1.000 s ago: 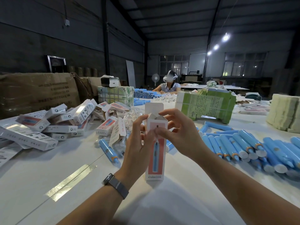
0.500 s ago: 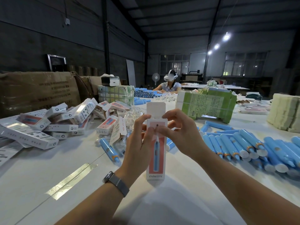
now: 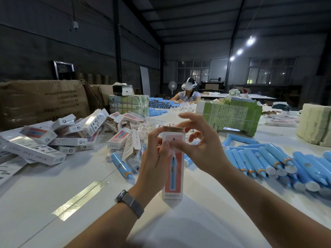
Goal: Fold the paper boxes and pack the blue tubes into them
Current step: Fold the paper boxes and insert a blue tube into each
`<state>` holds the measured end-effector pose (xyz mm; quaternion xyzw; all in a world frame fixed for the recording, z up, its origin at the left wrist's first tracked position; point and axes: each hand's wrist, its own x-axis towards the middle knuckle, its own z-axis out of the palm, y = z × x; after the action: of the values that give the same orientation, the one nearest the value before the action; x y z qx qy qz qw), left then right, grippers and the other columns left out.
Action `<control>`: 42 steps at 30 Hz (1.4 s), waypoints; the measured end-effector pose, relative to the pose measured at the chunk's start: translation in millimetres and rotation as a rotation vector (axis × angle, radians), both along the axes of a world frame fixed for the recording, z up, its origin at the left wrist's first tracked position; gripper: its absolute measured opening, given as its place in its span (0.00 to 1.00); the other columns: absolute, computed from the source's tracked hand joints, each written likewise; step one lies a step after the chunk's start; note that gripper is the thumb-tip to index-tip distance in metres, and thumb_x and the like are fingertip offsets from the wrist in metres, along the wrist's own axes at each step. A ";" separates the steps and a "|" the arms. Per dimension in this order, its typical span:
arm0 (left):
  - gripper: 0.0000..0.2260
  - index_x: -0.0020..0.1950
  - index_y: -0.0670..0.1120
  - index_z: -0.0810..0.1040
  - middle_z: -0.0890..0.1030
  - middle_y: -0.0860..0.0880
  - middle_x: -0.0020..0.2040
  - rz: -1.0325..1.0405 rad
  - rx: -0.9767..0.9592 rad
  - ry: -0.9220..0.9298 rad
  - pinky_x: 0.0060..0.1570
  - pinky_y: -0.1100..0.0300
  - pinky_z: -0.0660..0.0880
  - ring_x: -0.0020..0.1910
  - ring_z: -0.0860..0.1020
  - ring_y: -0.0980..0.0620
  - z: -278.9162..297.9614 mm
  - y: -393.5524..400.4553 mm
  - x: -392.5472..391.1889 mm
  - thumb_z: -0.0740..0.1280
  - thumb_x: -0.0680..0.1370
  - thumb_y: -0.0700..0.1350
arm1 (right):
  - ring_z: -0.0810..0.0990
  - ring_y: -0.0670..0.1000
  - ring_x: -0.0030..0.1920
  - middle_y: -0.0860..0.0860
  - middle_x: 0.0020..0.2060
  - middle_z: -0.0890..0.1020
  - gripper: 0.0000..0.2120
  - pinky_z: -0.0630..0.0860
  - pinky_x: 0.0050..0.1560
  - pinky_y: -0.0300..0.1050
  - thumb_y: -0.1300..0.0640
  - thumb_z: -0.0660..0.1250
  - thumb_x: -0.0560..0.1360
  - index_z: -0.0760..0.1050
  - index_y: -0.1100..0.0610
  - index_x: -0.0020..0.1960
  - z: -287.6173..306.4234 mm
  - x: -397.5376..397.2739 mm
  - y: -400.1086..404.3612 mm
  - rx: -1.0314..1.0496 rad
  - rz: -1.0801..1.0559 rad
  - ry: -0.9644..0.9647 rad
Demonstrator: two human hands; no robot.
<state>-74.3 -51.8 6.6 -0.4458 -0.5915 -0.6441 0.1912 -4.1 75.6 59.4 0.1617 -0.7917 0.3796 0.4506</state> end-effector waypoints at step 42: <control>0.10 0.61 0.70 0.60 0.80 0.58 0.49 0.048 -0.020 0.073 0.36 0.59 0.81 0.42 0.83 0.54 -4.1 6.1 3.5 0.53 0.84 0.54 | 0.78 0.46 0.40 0.46 0.39 0.78 0.02 0.76 0.41 0.47 0.57 0.72 0.73 0.82 0.54 0.42 15.5 2.7 -16.3 0.124 -0.190 -0.004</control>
<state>-70.8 -45.7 2.5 -0.4568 -0.6011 -0.6165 0.2236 -1.3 59.4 74.9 0.1126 -0.8262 0.2859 0.4722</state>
